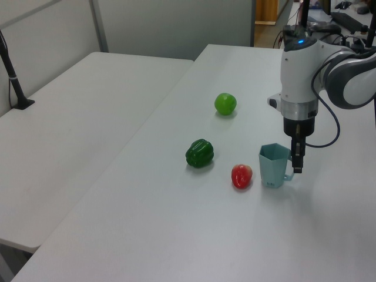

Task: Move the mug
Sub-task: 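Open the gripper and lift it away from the mug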

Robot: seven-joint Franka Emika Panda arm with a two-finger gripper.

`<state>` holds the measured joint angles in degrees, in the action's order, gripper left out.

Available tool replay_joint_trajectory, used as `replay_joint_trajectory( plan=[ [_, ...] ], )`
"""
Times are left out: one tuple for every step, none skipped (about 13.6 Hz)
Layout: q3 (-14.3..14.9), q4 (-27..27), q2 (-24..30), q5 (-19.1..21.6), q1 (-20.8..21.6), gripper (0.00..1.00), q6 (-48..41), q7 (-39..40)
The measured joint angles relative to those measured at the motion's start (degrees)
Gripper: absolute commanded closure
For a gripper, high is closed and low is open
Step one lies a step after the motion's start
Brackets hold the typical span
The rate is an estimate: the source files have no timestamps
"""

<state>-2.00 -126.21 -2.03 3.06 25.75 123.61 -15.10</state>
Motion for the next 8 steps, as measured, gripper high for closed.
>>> replay_joint_trajectory(
  plan=[
    [0.0, 0.01, -0.15, 0.0, 0.0, 0.3, 0.0, -0.01],
    [0.0, 0.01, -0.23, 0.0, 0.0, 0.0, 0.0, -0.01],
    [0.0, 0.02, -0.25, 0.0, 0.0, 0.0, 0.0, -0.01],
    [0.0, 0.02, -0.25, 0.0, 0.0, 0.0, 0.0, -0.02],
    [0.0, 0.02, -0.25, 0.0, 0.0, 0.0, 0.0, -0.02],
    [0.0, 0.06, -0.25, 0.0, 0.01, 0.0, -0.01, -0.02],
    [0.01, 0.33, 0.02, 0.0, -0.05, 0.0, -0.79, -0.04],
    [0.03, 0.82, 0.7, 0.0, -0.2, 0.0, -2.45, -0.09]
  ],
)
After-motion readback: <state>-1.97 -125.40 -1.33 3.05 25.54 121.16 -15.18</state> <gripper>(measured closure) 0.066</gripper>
